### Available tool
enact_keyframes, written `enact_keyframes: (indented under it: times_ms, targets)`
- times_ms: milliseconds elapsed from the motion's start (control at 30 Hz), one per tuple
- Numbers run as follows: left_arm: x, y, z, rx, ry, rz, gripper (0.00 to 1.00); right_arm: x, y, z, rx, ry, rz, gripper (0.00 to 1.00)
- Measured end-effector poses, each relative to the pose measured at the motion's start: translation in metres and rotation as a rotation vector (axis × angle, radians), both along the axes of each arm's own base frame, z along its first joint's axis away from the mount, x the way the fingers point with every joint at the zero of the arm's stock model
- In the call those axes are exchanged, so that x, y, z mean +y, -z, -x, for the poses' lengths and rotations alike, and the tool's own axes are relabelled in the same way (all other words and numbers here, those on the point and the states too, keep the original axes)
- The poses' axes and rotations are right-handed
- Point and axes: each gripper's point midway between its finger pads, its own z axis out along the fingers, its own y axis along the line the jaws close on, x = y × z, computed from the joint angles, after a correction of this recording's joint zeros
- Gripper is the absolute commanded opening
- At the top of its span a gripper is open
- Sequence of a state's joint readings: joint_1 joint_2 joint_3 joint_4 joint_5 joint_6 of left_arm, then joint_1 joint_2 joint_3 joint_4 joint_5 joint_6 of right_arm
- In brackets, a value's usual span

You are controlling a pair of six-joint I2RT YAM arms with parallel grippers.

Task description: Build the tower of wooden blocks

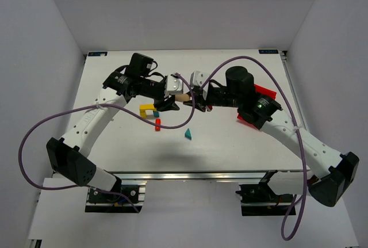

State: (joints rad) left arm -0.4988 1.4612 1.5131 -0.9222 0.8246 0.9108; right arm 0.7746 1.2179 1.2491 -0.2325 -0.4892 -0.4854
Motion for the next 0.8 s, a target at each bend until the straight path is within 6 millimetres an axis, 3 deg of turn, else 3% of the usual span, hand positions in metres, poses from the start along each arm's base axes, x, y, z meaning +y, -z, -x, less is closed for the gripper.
enact_keyframes:
  times_ms: [200, 467, 600, 700, 733, 767, 800]
  targets:
    - [0.003, 0.000, 0.004, -0.006, 0.003, 0.004, 0.79, 0.006, 0.014, -0.010, 0.028, 0.016, 0.034, 0.18]
    - [0.008, -0.020, 0.020, -0.057, 0.020, 0.054, 0.84, 0.006, 0.018, -0.015, 0.033, 0.035, 0.042, 0.19]
    - [0.007, -0.024, 0.021, -0.060, 0.024, 0.066, 0.77, 0.013, 0.029, -0.018, 0.056, 0.022, 0.055, 0.20]
    - [0.006, -0.022, 0.020, -0.052, 0.021, 0.064, 0.64, 0.019, 0.038, -0.019, 0.075, 0.002, 0.062, 0.20]
    - [0.006, -0.021, 0.019, -0.050, 0.019, 0.062, 0.57, 0.021, 0.040, -0.018, 0.083, -0.006, 0.063, 0.20]
    - [0.006, -0.020, 0.018, -0.050, 0.019, 0.060, 0.39, 0.022, 0.041, -0.017, 0.090, -0.014, 0.063, 0.20]
    - [0.006, -0.019, 0.016, -0.049, 0.015, 0.057, 0.30, 0.023, 0.043, -0.016, 0.099, -0.025, 0.064, 0.20]
